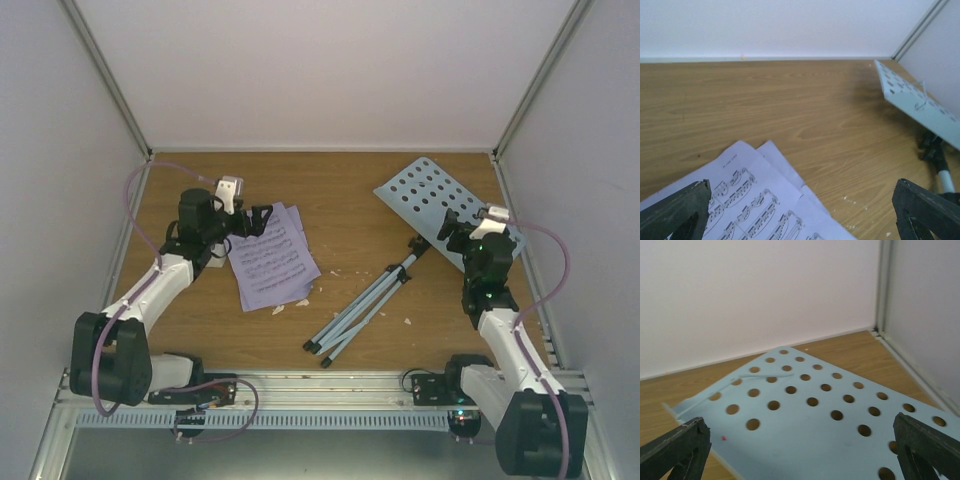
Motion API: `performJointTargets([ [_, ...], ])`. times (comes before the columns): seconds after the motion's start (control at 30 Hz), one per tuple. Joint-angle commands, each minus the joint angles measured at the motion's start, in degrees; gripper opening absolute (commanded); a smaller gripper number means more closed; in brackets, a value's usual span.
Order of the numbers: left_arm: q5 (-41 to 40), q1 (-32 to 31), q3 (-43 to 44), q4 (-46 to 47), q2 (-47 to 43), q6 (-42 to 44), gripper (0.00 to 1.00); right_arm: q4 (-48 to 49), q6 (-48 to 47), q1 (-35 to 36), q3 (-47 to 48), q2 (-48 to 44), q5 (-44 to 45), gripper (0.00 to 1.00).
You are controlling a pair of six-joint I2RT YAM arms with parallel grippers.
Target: Pack up the instrument practice props
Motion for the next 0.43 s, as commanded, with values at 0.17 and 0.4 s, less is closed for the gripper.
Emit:
performJointTargets([
  [0.17, -0.36, 0.01, -9.73, 24.39, 1.30, 4.19, 0.99, 16.45, -0.54, -0.24, -7.99, 2.79, 9.31, 1.00],
  [0.4, 0.41, -0.11, -11.00, 25.19, 2.00, 5.02, 0.99, 18.05, 0.47, -0.20, -11.21, 1.43, 9.84, 1.00],
])
